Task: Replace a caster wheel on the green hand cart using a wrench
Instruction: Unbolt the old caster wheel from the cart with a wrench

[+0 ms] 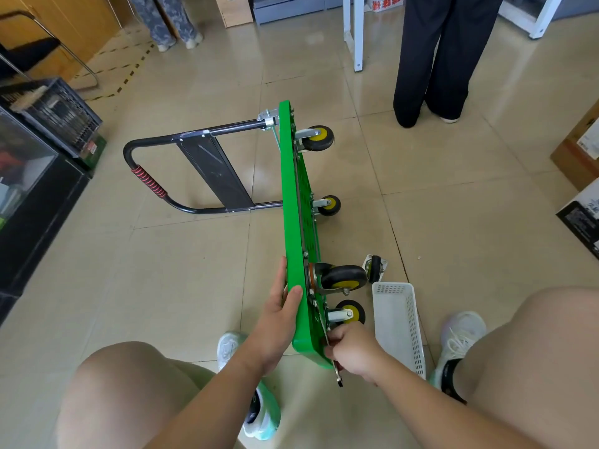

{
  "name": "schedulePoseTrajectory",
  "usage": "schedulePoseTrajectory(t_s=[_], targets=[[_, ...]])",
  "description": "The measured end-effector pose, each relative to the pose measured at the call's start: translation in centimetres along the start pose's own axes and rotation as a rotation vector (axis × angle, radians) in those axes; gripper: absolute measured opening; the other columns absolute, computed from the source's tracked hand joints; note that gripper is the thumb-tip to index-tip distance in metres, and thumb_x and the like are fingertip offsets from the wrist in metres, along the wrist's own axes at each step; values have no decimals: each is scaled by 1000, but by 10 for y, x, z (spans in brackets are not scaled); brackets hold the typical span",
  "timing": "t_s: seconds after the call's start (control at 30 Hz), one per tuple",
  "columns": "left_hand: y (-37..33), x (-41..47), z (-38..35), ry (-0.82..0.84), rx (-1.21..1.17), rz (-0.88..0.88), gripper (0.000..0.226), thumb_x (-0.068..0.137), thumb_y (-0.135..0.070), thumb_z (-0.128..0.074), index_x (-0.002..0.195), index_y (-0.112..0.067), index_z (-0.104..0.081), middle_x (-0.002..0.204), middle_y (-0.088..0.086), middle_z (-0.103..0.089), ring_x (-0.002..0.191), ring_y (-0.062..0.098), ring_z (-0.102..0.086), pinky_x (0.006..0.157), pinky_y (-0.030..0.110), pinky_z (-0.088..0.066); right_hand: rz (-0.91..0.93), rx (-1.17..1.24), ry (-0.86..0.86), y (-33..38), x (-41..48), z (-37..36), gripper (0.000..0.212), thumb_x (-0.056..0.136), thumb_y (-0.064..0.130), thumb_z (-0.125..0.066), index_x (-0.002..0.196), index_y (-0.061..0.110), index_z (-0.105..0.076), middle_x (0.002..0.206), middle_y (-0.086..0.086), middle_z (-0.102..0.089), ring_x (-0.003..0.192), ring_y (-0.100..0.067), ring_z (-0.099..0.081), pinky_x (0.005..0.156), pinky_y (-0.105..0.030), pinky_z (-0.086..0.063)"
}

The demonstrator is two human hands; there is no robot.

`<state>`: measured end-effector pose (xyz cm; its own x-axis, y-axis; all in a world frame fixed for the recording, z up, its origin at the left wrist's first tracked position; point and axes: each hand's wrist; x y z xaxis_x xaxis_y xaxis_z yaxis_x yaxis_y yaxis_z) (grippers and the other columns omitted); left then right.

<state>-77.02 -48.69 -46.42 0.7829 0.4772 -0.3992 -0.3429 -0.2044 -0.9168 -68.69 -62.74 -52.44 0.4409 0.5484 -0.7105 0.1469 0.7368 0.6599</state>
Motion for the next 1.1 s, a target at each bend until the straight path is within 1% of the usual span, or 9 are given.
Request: schedulePoseTrajectory(t_s=[0.1, 0.2, 0.3, 0.4, 0.53, 0.63, 0.77, 0.93, 1.1], targets=[[2, 1, 0, 4, -10, -5, 61, 113, -28, -43, 156, -63, -16, 128, -39, -64, 121, 3, -67, 103, 33, -56, 39, -31, -27, -1, -2, 0, 28, 89, 14, -70, 117, 19, -76, 103, 3, -76, 94, -15, -69, 85, -24, -54], [2, 1, 1, 1, -10, 4, 61, 113, -29, -43, 154, -65, -18, 130, -39, -63, 124, 6, -66, 101, 33, -57, 19, -58, -40, -1, -10, 2, 11, 88, 19, -70, 88, 24, -80, 80, 7, -73, 79, -14, -66, 74, -24, -54], [2, 2, 1, 4, -11, 12, 61, 113, -30, -43, 151, -70, -19, 135, -33, -63, 126, 14, -66, 108, 45, -54, -33, 2, -20, 1, -20, 3, 17, 87, 24, -70, 71, 25, -75, 59, 13, -64, 67, -12, -60, 62, -21, -46], [2, 1, 0, 0, -11, 19, 61, 113, -30, -43, 145, -76, -20, 134, -31, -64, 126, 16, -67, 108, 48, -54, -45, 47, 7, 5, -27, 6, 14, 86, 23, -68, 75, 19, -76, 63, 8, -67, 66, -15, -60, 62, -22, -46], [1, 1, 0, -11, -13, 22, 60, 113, -29, -43, 143, -77, -22, 135, -31, -64, 126, 15, -67, 110, 49, -52, -75, 136, 25, 15, -32, 9, 16, 84, 23, -72, 90, 10, -77, 92, -12, -77, 89, -29, -73, 89, -36, -57], [1, 2, 0, -25, -15, 27, 59, 113, -29, -44, 135, -81, -26, 136, -30, -64, 127, 14, -66, 111, 49, -51, -92, 245, 48, 22, -33, 10, 23, 85, 22, -75, 98, 3, -73, 91, -13, -77, 89, -32, -74, 95, -48, -57], [0, 1, -1, -19, -9, 19, 59, 112, -29, -43, 143, -75, -22, 138, -32, -62, 130, 12, -64, 114, 47, -49, -121, 466, 87, 32, -32, 12, 12, 92, 11, -71, 90, 0, -68, 71, -9, -72, 63, -22, -67, 90, -47, -60], [-2, 0, -1, -6, -12, 12, 61, 113, -27, -42, 155, -64, -17, 137, -31, -63, 129, 14, -65, 114, 47, -49, -147, 578, 97, 42, -31, 11, 11, 95, 6, -67, 97, -4, -66, 67, -9, -66, 52, -16, -62, 58, -31, -57], [-3, -2, -1, -6, -5, 9, 61, 113, -28, -42, 156, -63, -17, 134, -35, -62, 129, 12, -64, 112, 43, -51, -165, 492, 95, 38, -24, 8, 11, 93, 3, -67, 96, -8, -67, 66, -9, -69, 52, -18, -66, 59, -33, -57]])
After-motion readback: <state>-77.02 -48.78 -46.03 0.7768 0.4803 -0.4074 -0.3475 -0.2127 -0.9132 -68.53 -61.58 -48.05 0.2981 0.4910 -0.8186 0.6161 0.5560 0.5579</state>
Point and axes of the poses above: each hand's wrist, its own x-axis towards the middle knuckle, its own z-axis out of the back of the hand, y = z × x
